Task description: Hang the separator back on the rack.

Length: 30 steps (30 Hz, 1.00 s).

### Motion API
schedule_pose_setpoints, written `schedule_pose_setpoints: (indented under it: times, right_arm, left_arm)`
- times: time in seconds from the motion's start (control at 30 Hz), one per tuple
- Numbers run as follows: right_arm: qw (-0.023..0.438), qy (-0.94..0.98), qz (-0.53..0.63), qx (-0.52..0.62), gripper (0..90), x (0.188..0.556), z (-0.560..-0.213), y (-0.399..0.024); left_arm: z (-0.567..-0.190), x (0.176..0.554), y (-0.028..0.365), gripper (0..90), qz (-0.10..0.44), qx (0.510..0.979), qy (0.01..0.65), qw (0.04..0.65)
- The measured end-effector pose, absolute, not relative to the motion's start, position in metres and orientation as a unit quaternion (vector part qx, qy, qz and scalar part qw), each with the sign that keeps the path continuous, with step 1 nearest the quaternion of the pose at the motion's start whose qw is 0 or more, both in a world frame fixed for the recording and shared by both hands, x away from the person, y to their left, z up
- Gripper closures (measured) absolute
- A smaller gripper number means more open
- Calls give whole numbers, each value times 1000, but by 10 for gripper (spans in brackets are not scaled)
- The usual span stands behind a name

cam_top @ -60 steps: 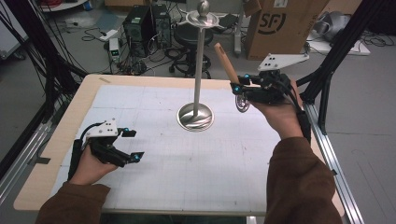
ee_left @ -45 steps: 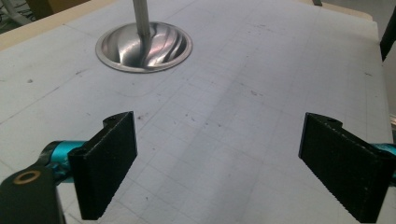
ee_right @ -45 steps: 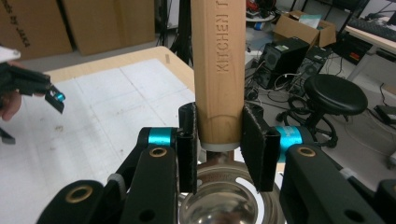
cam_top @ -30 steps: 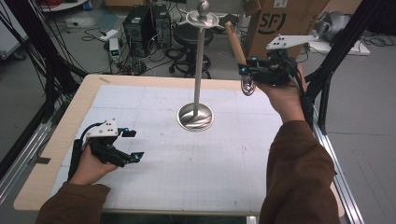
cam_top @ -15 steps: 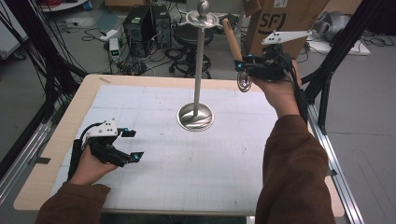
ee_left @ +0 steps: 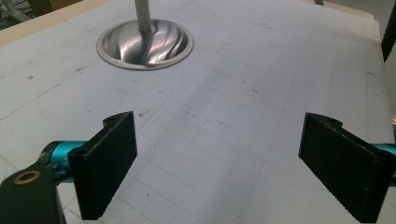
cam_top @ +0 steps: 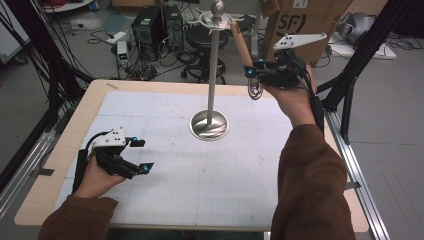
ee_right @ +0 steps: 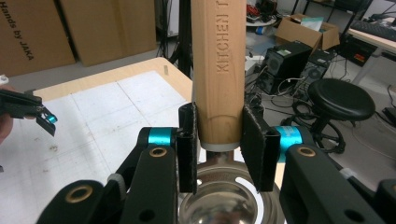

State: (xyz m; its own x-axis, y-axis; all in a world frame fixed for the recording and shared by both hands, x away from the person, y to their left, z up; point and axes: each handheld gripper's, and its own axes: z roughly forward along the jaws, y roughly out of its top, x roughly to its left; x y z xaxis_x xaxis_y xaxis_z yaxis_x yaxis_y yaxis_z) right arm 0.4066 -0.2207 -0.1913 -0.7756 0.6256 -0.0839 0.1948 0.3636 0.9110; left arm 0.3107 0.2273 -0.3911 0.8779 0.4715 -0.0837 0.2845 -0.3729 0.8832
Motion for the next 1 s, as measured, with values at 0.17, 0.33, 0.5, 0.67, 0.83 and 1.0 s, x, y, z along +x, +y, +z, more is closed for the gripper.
schedule_pose_setpoints:
  times: [0.17,0.33,0.5,0.67,0.83,1.0]
  right_arm:
    - [213,798,503,255,686,406,-194,-216]
    - [207,798,504,257,686,409,-199,-212]
    - [202,801,500,261,686,412,-204,-209]
    - [201,803,495,264,686,414,-205,-204]
    - [200,806,492,263,686,415,-207,-203]
    - [199,806,491,265,686,416,-208,-201]
  left_arm:
    - [-391,311,227,120,93,825,228,508]
    - [-391,311,228,120,92,824,228,510]
    - [-391,311,228,120,93,823,228,511]
    - [-390,310,228,120,91,822,228,514]
    - [-390,311,229,120,92,823,226,513]
    - [-390,310,228,120,89,820,227,518]
